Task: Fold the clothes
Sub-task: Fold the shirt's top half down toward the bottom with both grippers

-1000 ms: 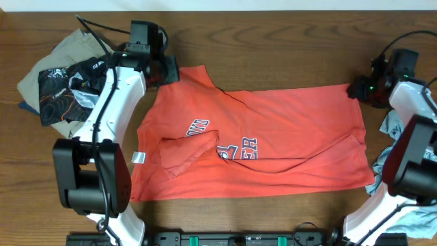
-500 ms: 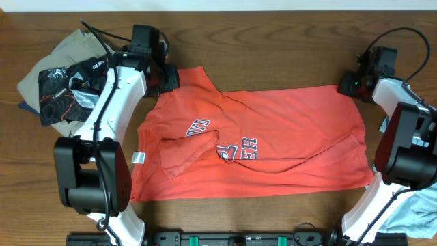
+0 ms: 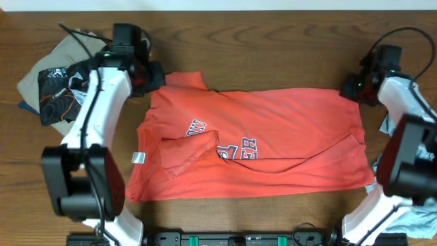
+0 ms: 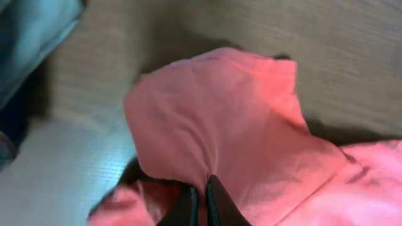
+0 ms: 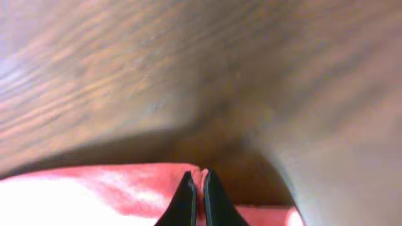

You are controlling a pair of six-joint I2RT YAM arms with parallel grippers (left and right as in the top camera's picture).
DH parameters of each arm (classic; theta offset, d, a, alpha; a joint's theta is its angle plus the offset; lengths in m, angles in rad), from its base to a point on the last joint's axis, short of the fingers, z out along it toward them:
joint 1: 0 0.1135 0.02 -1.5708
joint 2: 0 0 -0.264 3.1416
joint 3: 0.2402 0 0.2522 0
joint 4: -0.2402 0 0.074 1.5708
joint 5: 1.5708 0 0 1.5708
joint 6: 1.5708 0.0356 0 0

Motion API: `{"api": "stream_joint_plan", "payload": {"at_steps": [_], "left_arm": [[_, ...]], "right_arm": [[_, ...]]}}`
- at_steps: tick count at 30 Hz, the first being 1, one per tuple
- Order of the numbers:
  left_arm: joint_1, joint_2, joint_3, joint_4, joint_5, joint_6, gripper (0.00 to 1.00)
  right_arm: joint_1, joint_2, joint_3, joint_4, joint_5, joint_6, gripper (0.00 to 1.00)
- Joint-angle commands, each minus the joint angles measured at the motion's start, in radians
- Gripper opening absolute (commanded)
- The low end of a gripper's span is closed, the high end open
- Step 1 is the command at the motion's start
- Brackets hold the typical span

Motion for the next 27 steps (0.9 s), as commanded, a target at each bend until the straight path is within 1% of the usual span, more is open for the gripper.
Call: {"api": "stream_joint_plan", "payload": {"at_steps": [1,7,11,17,22,27], "left_arm": [[-0.002,-0.084,0.03,-0.09,0.006,0.013,0.06],[-0.002,-0.107,0.03,-0.358,0.006,0.013,0.06],[-0.002,-0.107,0.026,-0.488,0.01,0.013,0.06],[-0.002,-0.107,-0.003,-0.598,0.01,0.014,0.06],[-0.002,-0.107,-0.059,-0.639,0.01,0.017,0.06],[-0.002,-0.107,-0.129,-0.662,0.01,0.029,0.06]], "right_arm": [[-0.003,-0.131,0.014,-0.117,0.103,0.006,0.01],[-0.005,-0.201,0.014,-0.397,0.33,0.008,0.01],[-0.025,-0.211,0.014,-0.503,0.381,0.011,0.01],[-0.053,-0.21,0.013,-0.631,0.382,0.011,0.01],[-0.071,-0.21,0.011,-0.715,0.381,0.011,0.01],[-0.072,-0.21,0.01,-0.755,0.38,0.011,0.02]]}}
